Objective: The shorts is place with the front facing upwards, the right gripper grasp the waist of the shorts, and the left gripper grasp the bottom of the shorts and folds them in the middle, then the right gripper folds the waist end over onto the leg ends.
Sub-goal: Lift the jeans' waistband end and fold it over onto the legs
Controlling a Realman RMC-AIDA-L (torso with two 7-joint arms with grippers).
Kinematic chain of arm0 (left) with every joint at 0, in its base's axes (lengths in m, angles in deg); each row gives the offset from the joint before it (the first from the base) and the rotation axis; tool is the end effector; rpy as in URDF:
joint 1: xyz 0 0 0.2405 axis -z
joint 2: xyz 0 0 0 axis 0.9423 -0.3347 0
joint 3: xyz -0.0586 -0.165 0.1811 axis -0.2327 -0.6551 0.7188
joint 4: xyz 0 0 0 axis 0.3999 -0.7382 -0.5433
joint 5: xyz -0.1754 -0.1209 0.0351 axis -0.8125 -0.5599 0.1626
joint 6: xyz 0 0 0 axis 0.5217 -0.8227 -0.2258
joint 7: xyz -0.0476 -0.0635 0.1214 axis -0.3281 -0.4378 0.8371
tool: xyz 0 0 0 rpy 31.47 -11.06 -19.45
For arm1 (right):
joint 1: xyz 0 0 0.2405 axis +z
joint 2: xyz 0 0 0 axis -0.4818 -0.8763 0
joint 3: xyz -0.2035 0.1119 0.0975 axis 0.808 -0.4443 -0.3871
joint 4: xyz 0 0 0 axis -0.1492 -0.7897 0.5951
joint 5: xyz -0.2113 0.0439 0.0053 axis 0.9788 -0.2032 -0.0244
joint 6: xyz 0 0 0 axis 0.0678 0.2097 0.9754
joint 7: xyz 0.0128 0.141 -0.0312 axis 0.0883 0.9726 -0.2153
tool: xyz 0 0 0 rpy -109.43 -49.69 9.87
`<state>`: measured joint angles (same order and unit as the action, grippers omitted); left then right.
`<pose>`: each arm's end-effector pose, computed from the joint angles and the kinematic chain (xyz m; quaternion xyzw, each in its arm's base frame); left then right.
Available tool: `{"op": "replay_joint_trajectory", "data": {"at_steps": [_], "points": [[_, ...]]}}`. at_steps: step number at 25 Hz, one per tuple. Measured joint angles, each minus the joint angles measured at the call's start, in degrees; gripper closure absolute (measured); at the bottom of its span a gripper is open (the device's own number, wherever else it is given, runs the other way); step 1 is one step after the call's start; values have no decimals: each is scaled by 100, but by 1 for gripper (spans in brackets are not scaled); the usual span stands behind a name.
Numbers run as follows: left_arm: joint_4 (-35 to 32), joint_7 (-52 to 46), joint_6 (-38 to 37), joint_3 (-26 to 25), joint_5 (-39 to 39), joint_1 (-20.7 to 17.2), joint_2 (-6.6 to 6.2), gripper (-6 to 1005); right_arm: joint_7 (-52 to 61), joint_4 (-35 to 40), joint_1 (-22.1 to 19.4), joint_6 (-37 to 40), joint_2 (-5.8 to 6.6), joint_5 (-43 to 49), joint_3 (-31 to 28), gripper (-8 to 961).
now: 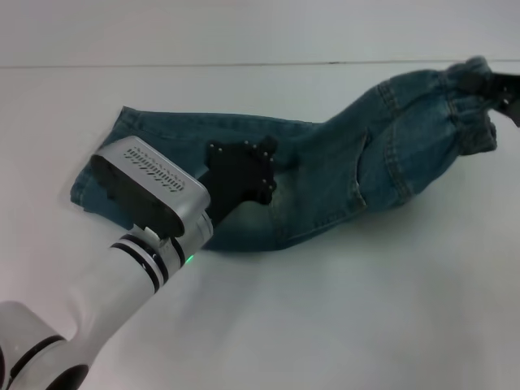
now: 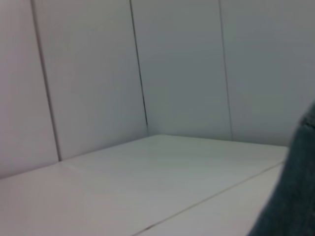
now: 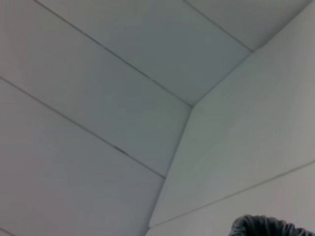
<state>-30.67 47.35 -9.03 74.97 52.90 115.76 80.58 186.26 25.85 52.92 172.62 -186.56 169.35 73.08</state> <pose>-0.2128 0.3406 -0.1443 -0.8640 -0.1339 -0.2529 0.4143 0.2678 0.3418 0.0859 -0.7226 0.5478 0.4001 0.1330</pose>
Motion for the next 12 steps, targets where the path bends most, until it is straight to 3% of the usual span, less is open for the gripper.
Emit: {"op": "replay_joint_trajectory", "data": {"at_steps": [6, 12], "points": [[224, 13, 129, -83, 223, -49, 0, 999, 306, 155, 838, -129, 153, 164, 360, 881], [485, 16, 92, -263, 570, -85, 0, 999, 394, -439, 2108, -683, 404, 684, 934, 882]]}}
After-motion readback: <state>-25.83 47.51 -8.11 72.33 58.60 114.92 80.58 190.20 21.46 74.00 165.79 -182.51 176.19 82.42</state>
